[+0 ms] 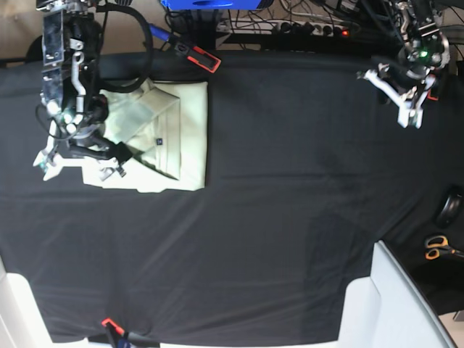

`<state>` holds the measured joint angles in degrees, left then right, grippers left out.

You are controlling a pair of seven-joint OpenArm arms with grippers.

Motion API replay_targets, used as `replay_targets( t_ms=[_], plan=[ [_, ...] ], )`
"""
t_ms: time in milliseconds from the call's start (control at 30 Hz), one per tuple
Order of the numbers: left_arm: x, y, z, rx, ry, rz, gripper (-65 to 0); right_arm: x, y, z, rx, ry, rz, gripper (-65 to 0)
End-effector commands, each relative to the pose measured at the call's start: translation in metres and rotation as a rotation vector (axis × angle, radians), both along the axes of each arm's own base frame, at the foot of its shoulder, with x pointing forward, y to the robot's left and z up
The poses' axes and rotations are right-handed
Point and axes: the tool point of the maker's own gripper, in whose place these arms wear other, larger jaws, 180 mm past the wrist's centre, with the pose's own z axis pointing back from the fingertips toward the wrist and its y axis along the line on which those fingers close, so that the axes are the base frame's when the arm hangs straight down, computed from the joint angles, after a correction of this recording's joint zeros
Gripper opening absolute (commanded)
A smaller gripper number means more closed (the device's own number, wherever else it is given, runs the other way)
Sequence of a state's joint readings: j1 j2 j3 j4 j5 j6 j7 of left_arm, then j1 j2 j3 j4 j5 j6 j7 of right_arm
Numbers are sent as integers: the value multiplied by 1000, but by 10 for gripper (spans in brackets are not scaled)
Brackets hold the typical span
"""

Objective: Fold the T-shirt properly
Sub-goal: 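Move the left gripper to the folded shirt's edge and grasp it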

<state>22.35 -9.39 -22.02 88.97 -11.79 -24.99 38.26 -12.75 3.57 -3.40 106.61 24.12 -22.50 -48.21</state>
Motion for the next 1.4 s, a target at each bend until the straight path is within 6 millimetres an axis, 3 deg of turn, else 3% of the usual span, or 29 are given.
replay_targets(
  t_ms=[0, 100, 167, 400, 500, 700, 1033, 1233, 1367],
  plan=[
    [15, -13, 12, 2, -47, -50, -561, 8, -17, 11, -32, -46, -35, -161],
    [35, -55, 25, -25, -98, -166, -390, 7, -44, 13, -55, -52, -99, -161],
    [41, -81, 29, -48, -102, -228, -319, 6, -64, 15, -83, -52, -127, -161],
    [66, -162, 42, -400, -187, -252, -291, -7, -103, 16, -146, -43, -162, -161],
    [76, -183, 39, -496, -184, -260, -275, -9, -114, 19, -165, -55, -160, -161],
    [75, -222, 13, -569, -96, -317, -27, -16, -131, 21, -191, -57, -169, -161],
    [88, -283, 9, -728, -68, -331, -27, -22, -144, 22, -213, -56, -171, -161],
    [87, -303, -15, -782, 11, -286, -89, -24, -144, 21, -214, -53, -171, -161],
    [88, -308, -23, -789, 37, -279, -92, -24, -144, 21, -215, -54, -170, -161]
  ],
)
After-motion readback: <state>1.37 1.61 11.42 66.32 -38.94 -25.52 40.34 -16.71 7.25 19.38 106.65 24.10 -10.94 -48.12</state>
